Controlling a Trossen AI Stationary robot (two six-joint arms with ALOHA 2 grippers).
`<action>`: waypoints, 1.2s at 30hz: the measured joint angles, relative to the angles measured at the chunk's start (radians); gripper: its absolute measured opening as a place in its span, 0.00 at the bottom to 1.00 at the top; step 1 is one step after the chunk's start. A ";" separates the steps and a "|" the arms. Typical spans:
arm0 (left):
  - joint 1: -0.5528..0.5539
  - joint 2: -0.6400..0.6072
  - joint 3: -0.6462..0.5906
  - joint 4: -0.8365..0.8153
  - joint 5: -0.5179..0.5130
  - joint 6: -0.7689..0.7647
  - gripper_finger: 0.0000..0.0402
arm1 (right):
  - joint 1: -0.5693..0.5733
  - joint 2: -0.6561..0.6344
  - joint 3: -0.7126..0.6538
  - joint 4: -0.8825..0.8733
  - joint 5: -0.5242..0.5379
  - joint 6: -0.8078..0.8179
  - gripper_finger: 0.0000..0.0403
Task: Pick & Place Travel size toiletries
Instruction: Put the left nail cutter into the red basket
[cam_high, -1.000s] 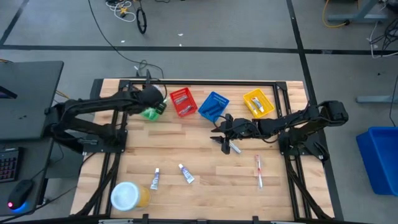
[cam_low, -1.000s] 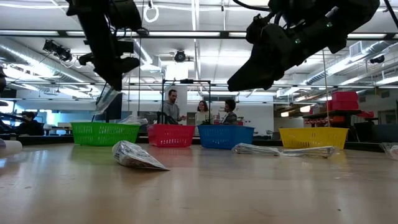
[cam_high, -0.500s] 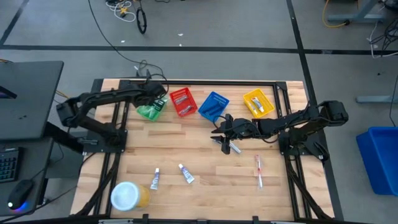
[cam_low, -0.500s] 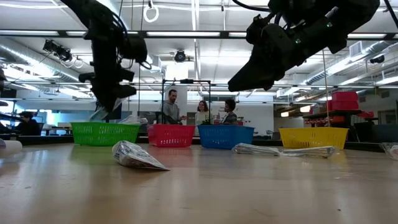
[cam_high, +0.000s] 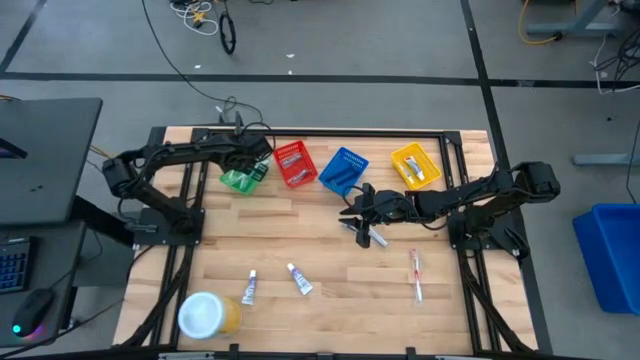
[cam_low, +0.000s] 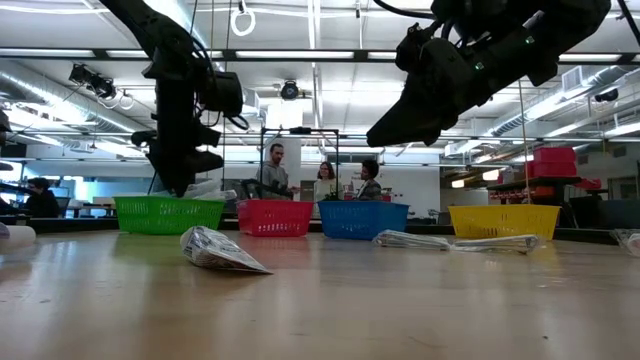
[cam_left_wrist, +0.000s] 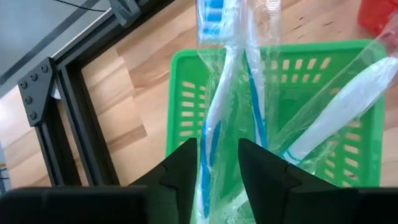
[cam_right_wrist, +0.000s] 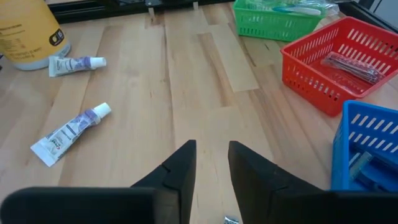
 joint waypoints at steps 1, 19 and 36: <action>0.000 0.000 0.000 0.001 -0.001 0.011 0.33 | 0.000 0.000 0.000 0.000 0.000 0.000 0.25; -0.283 -0.229 0.104 -0.070 -0.088 -0.076 0.32 | -0.026 0.000 0.000 -0.050 0.003 0.004 0.47; -0.654 -0.161 0.080 0.273 0.006 0.198 0.27 | 0.024 0.001 0.000 -0.297 0.002 0.159 0.48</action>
